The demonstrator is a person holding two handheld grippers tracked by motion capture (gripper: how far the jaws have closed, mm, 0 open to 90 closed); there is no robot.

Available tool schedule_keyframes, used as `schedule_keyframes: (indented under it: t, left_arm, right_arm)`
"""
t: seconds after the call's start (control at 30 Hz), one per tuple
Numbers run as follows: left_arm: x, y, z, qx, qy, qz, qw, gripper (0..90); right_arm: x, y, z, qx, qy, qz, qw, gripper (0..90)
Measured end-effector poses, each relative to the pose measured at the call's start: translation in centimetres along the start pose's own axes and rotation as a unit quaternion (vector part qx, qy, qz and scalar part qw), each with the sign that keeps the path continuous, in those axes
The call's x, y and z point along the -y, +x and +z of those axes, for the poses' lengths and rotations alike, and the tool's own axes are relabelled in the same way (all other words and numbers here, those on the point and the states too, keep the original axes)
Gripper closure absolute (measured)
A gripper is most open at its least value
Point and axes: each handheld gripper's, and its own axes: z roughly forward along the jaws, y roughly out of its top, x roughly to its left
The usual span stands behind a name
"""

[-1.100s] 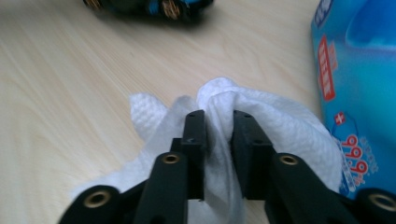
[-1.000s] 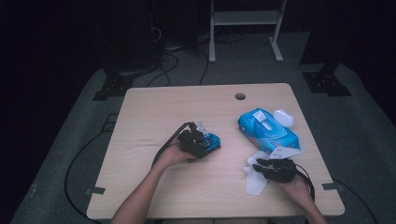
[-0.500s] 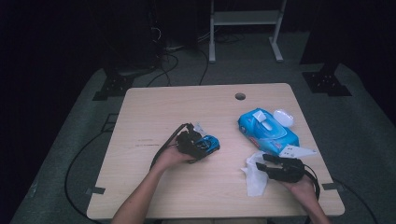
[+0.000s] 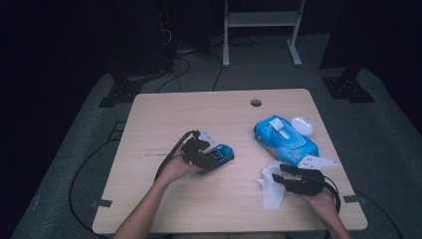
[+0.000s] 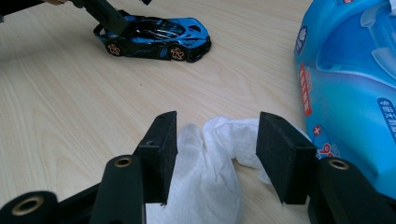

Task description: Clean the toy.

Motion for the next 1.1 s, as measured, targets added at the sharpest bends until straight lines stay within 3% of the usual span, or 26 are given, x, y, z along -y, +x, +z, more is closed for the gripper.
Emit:
schedule_keyframes:
  t: [0.47,1.1]
  left_arm:
    - [1.4,-0.7,-2.1,-0.006,-0.025,0.000,0.9997,14.4]
    - [4.5,-0.5,-3.4,-0.007,-0.053,-0.026,0.9982,11.8]
  right_arm:
    - [0.0,0.2,-0.2,0.001,-0.008,0.004,1.0000,44.0]
    - [0.0,0.3,-0.2,0.004,-0.011,0.010,0.9999,40.9]
